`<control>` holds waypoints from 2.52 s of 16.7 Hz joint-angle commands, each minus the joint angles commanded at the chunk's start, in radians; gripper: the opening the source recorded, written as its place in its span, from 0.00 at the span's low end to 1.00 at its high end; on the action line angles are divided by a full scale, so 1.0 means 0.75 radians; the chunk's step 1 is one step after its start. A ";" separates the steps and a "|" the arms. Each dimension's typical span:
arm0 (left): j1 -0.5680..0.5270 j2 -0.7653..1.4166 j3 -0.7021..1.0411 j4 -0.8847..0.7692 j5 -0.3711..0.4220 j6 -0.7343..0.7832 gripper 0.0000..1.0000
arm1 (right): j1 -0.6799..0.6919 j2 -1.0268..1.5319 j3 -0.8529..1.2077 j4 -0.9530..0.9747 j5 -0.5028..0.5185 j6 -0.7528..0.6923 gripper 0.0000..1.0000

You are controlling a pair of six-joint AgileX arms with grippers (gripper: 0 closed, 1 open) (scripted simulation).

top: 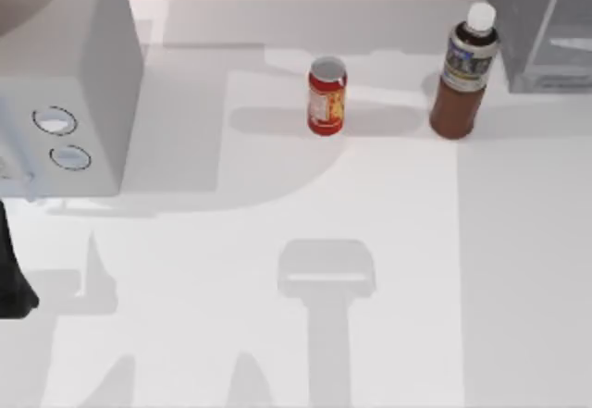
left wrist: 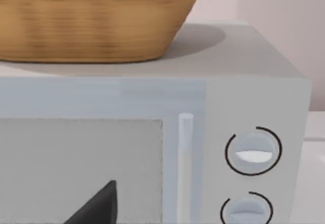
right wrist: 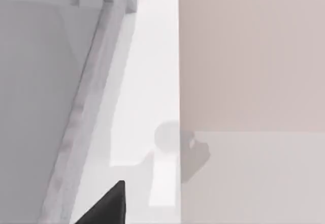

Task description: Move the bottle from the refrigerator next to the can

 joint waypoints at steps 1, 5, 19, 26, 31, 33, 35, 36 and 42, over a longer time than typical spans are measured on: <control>0.000 0.000 0.000 0.000 0.000 0.000 1.00 | 0.045 -0.001 -0.002 0.060 0.010 0.062 1.00; 0.000 0.000 0.000 0.000 0.000 0.000 1.00 | 0.128 -0.004 -0.005 0.162 0.029 0.165 1.00; 0.000 0.000 0.000 0.000 0.000 0.000 1.00 | 0.655 -0.162 -0.156 0.422 0.436 0.533 1.00; 0.000 0.000 0.000 0.000 0.000 0.000 1.00 | 1.269 -0.273 -0.346 0.615 0.938 0.942 1.00; 0.000 0.000 0.000 0.000 0.000 0.000 1.00 | 1.335 -0.291 -0.418 0.649 0.990 1.009 1.00; 0.000 0.000 0.000 0.000 0.000 0.000 1.00 | 1.313 -0.284 -0.423 0.645 0.998 1.002 1.00; 0.000 0.000 0.000 0.000 0.000 0.000 1.00 | 1.312 -0.264 -0.402 0.641 0.999 1.003 1.00; 0.000 0.000 0.000 0.000 0.000 0.000 1.00 | 1.311 -0.236 -0.371 0.635 1.001 1.004 1.00; 0.000 0.000 0.000 0.000 0.000 0.000 1.00 | 1.314 0.045 -0.027 0.564 1.004 1.006 1.00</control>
